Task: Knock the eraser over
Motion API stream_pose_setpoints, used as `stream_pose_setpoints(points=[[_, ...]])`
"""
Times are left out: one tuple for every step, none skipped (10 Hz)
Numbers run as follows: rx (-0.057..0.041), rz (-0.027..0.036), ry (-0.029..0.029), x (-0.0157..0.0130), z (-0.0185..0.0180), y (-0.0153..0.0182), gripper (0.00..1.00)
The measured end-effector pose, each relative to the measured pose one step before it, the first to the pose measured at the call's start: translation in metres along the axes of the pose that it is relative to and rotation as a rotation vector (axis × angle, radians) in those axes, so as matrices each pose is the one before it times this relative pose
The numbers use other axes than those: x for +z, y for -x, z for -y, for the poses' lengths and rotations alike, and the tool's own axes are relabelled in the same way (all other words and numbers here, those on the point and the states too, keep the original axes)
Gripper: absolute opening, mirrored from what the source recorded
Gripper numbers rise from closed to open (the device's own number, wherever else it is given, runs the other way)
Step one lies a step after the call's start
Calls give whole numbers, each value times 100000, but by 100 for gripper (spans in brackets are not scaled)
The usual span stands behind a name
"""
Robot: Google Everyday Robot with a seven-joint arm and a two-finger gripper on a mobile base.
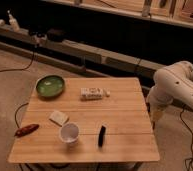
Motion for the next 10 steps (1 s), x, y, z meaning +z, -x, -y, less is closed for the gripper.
stream_pose_setpoints(points=[[1, 1, -3, -2, 1, 1, 65], [-2, 2, 3, 2, -1, 1, 65], [172, 215, -44, -47, 35, 13, 65], [-57, 300, 58, 26, 14, 7, 65], [-349, 1825, 625, 5, -112, 286, 59], [-700, 4444, 1709, 182, -437, 950, 49], [-780, 6728, 2438, 295, -700, 1556, 39], [-1339, 9852, 3756, 484, -1126, 2400, 29], [-1801, 9729, 4972, 844, -1422, 2408, 19], [-2556, 9541, 5395, 1005, -1530, 2510, 9]])
